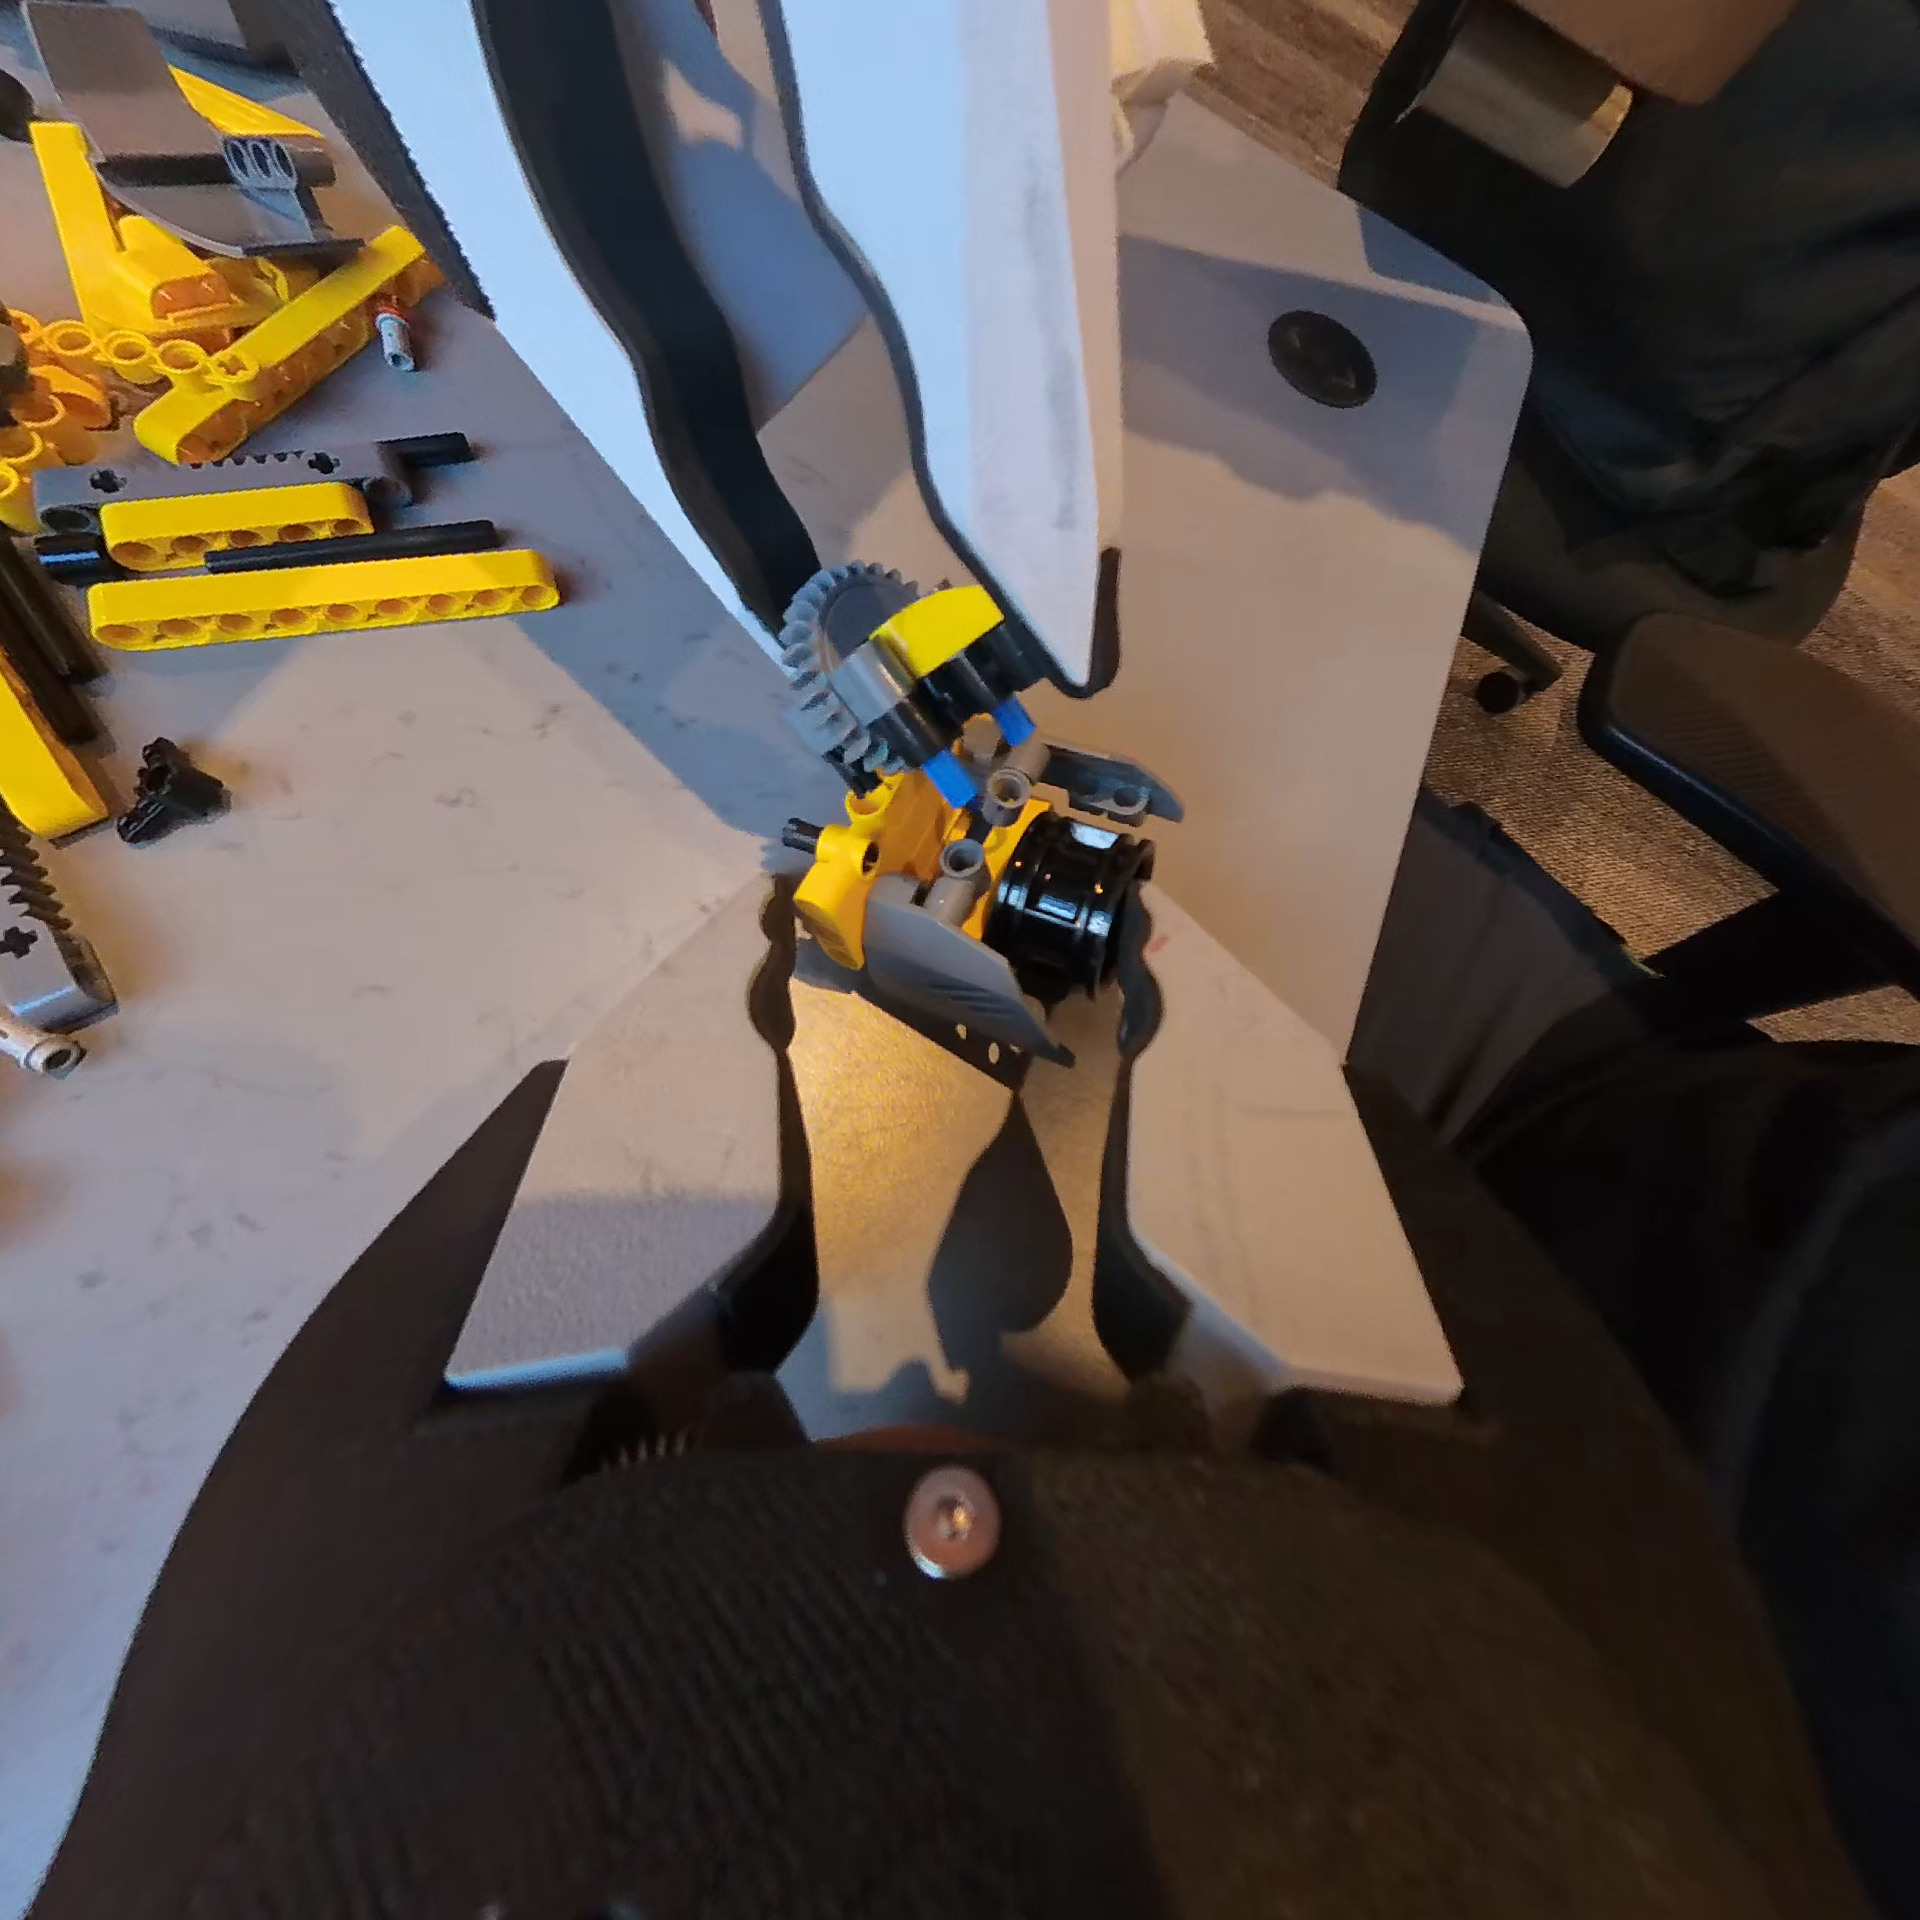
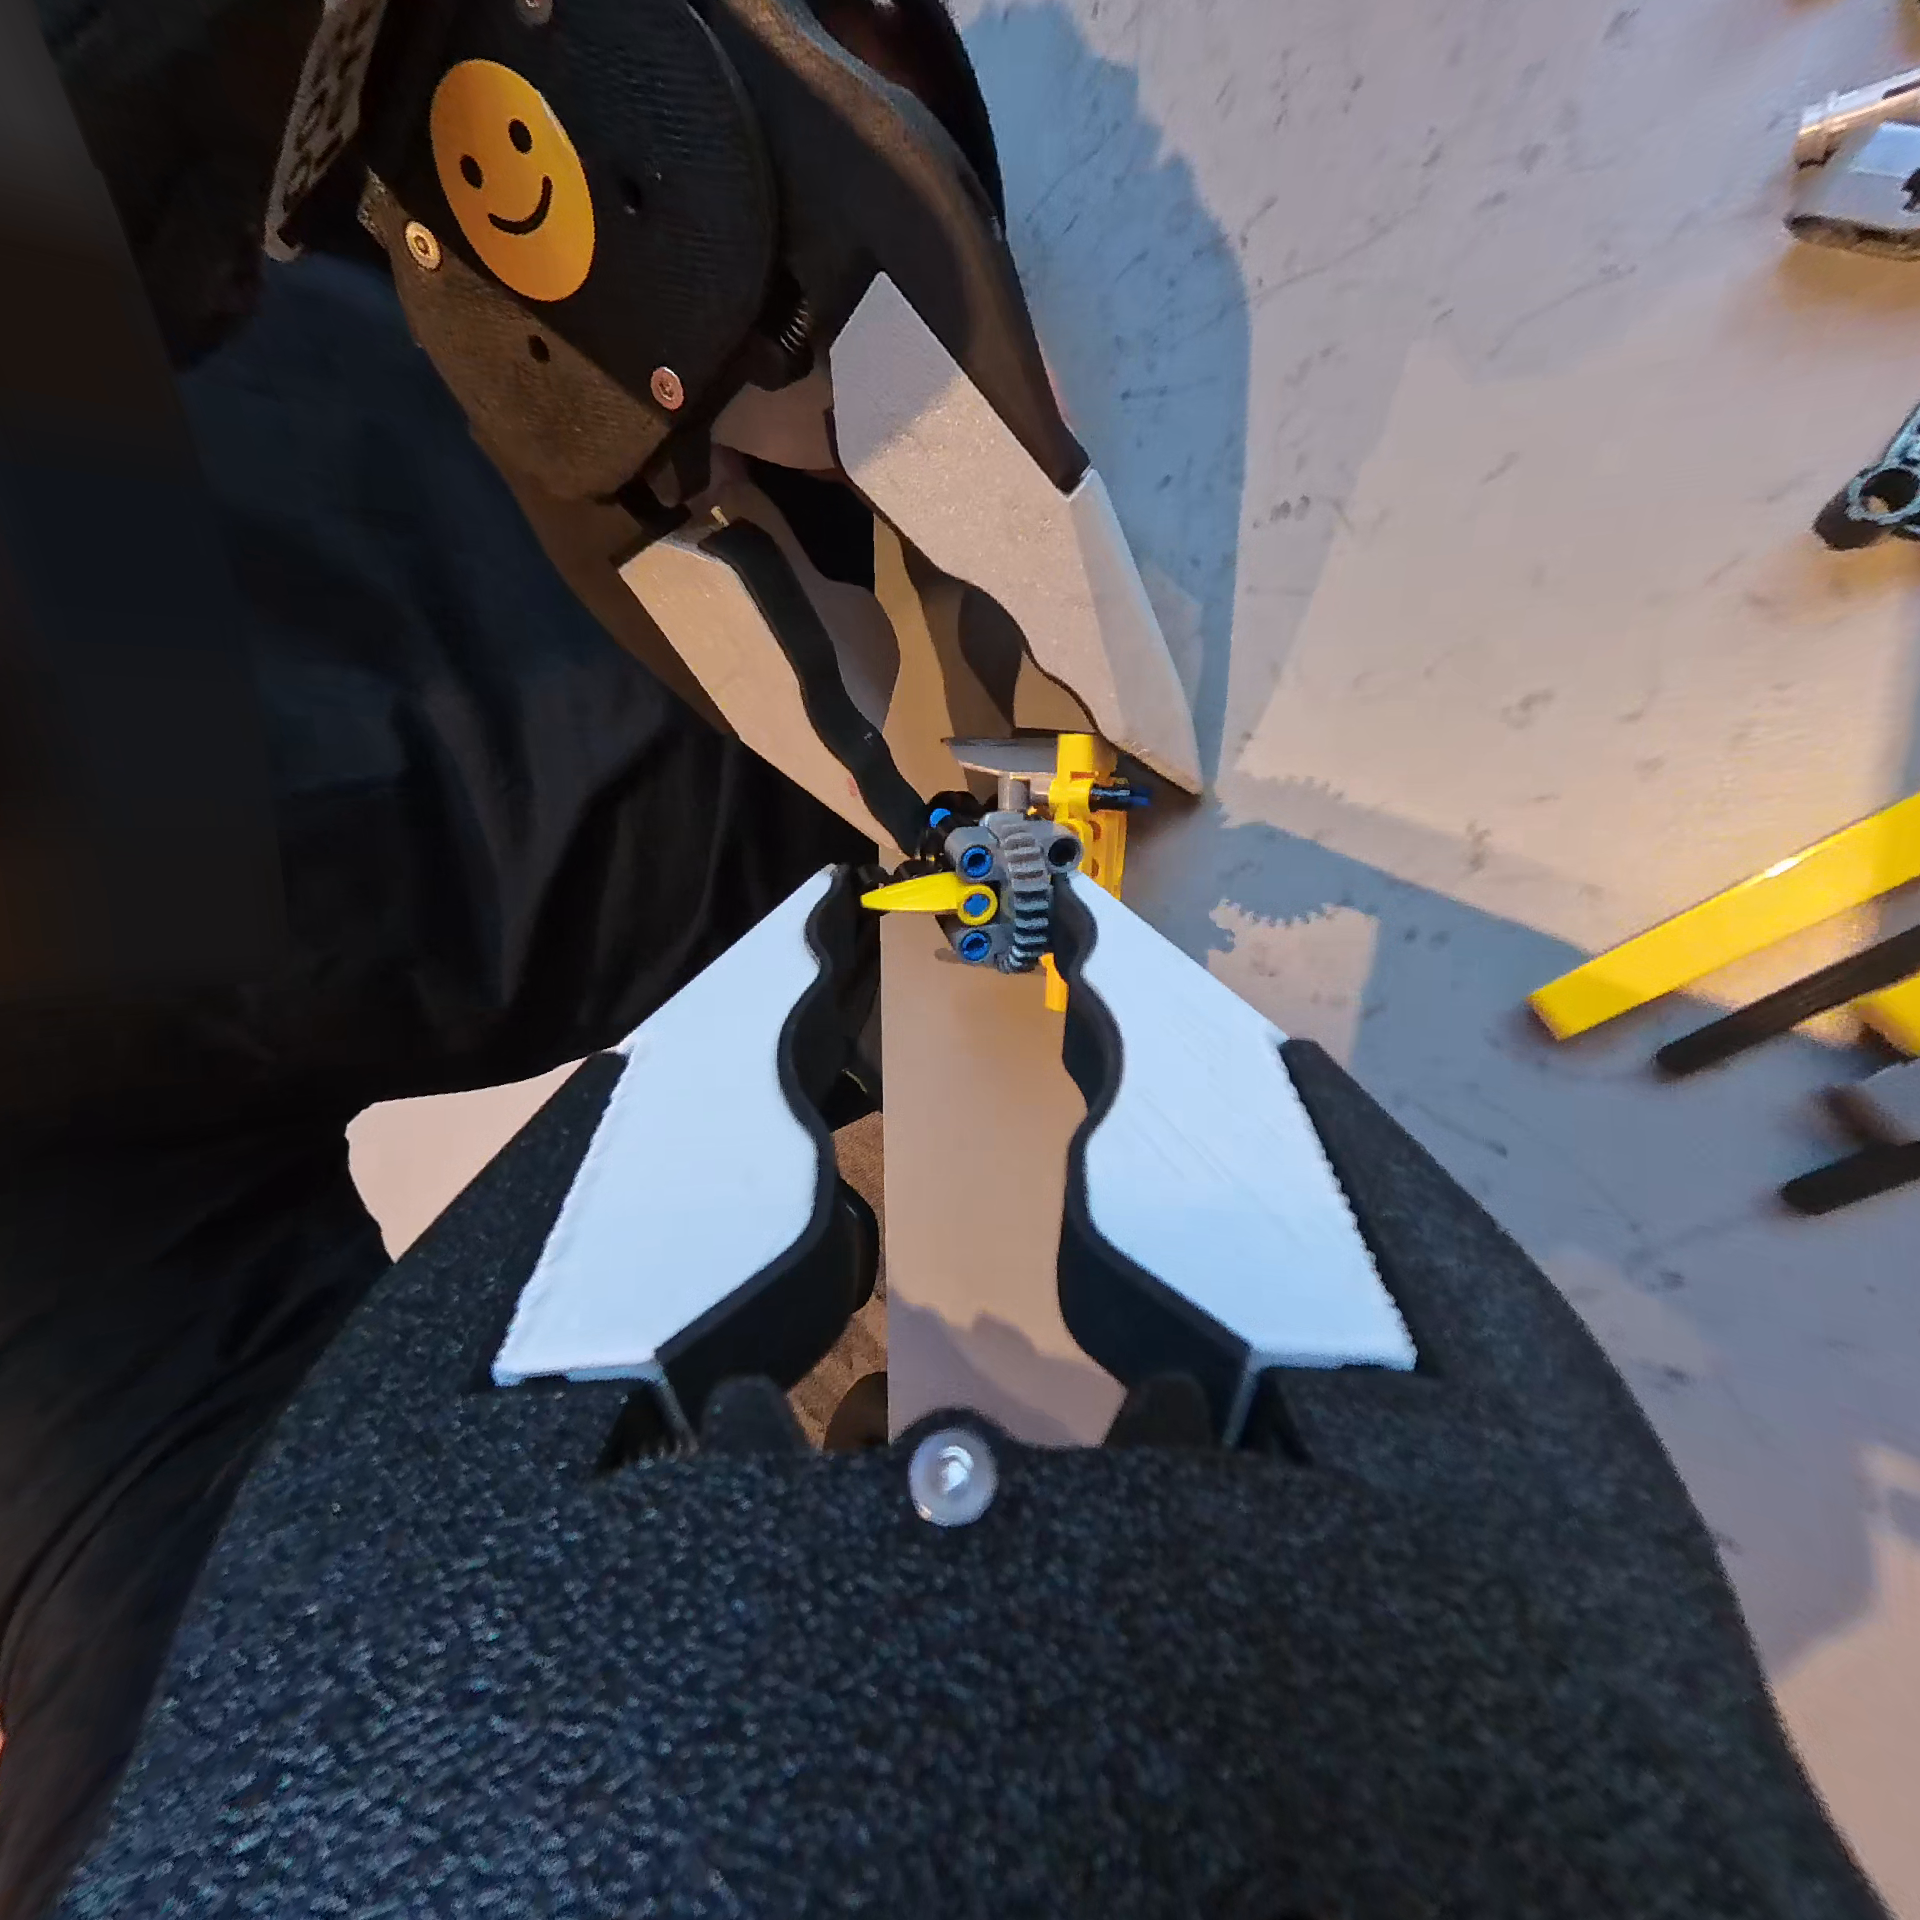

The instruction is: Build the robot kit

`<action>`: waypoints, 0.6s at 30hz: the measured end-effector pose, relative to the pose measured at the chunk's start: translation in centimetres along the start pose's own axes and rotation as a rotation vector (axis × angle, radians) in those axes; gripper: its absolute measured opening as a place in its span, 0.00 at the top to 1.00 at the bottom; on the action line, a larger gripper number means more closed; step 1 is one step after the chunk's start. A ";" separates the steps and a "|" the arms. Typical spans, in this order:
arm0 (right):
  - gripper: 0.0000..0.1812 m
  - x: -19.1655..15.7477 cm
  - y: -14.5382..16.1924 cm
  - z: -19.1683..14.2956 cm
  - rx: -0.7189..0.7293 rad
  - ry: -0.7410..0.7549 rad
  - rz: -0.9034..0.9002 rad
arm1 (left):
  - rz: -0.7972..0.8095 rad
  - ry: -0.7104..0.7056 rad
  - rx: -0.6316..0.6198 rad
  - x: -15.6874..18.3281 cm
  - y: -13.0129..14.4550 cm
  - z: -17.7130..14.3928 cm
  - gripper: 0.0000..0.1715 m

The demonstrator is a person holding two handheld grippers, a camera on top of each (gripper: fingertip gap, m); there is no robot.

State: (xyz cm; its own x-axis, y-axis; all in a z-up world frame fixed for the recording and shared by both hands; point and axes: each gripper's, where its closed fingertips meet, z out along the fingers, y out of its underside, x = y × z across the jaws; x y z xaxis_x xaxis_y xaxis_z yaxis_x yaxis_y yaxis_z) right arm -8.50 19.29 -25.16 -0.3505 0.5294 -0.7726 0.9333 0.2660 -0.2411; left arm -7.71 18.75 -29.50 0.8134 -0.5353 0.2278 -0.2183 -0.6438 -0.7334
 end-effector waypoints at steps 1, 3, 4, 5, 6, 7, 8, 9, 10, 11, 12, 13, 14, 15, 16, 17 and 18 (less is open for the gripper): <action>0.79 0.1 0.0 0.0 -0.005 0.001 0.000 | 0.002 -0.001 -0.001 0.0 0.0 0.0 0.66; 0.80 0.2 0.2 0.1 -0.017 0.006 0.001 | 0.005 -0.003 -0.001 0.0 0.0 0.0 0.65; 0.80 0.2 0.1 0.2 -0.018 0.003 0.002 | 0.007 -0.003 -0.002 0.0 0.0 0.0 0.65; 0.80 0.3 0.1 0.2 -0.018 0.005 0.001 | 0.007 -0.002 -0.002 0.0 0.0 0.0 0.66; 0.80 0.3 0.1 0.1 -0.020 0.007 0.000 | 0.006 -0.001 -0.002 0.1 0.0 0.0 0.66; 0.80 0.3 0.2 0.1 -0.025 0.008 -0.002 | 0.006 0.001 -0.002 0.1 0.0 0.0 0.66; 0.80 0.4 0.2 0.1 -0.029 0.012 -0.003 | 0.005 0.002 -0.002 0.1 0.0 0.0 0.66; 0.80 0.4 0.2 0.2 -0.034 0.016 -0.002 | 0.004 0.004 -0.002 0.1 0.0 0.0 0.66; 0.80 0.5 0.3 0.2 -0.041 0.023 0.000 | 0.003 0.007 -0.001 0.1 0.0 0.0 0.66; 0.79 0.5 0.4 0.2 -0.048 0.029 0.000 | 0.002 0.010 -0.001 0.1 0.0 0.0 0.66; 0.79 0.6 0.5 0.2 -0.054 0.034 -0.002 | 0.001 0.013 -0.001 0.1 0.0 0.0 0.66; 0.79 0.5 0.5 0.3 -0.059 0.039 -0.006 | 0.002 0.014 -0.001 0.2 0.0 0.0 0.66; 0.79 0.5 0.5 0.3 -0.063 0.042 -0.008 | 0.003 0.014 -0.002 0.1 0.0 0.0 0.66; 0.79 0.5 0.5 0.3 -0.066 0.046 -0.009 | 0.002 0.014 -0.002 0.1 0.0 0.1 0.66; 0.79 0.5 0.5 0.3 -0.070 0.050 -0.008 | 0.002 0.014 -0.002 0.1 0.0 0.1 0.66; 0.79 0.6 0.5 0.3 -0.075 0.055 -0.007 | 0.002 0.014 -0.002 0.1 0.0 0.1 0.66; 0.79 0.6 0.5 0.3 -0.080 0.060 -0.005 | 0.003 0.014 -0.002 0.1 0.0 0.1 0.66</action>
State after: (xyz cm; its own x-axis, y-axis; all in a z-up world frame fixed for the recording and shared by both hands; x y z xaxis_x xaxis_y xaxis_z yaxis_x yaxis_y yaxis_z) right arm -8.23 19.48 -25.89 -0.3613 0.5746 -0.7344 0.9232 0.3310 -0.1952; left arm -7.57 18.69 -29.52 0.8049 -0.5449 0.2348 -0.2217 -0.6432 -0.7329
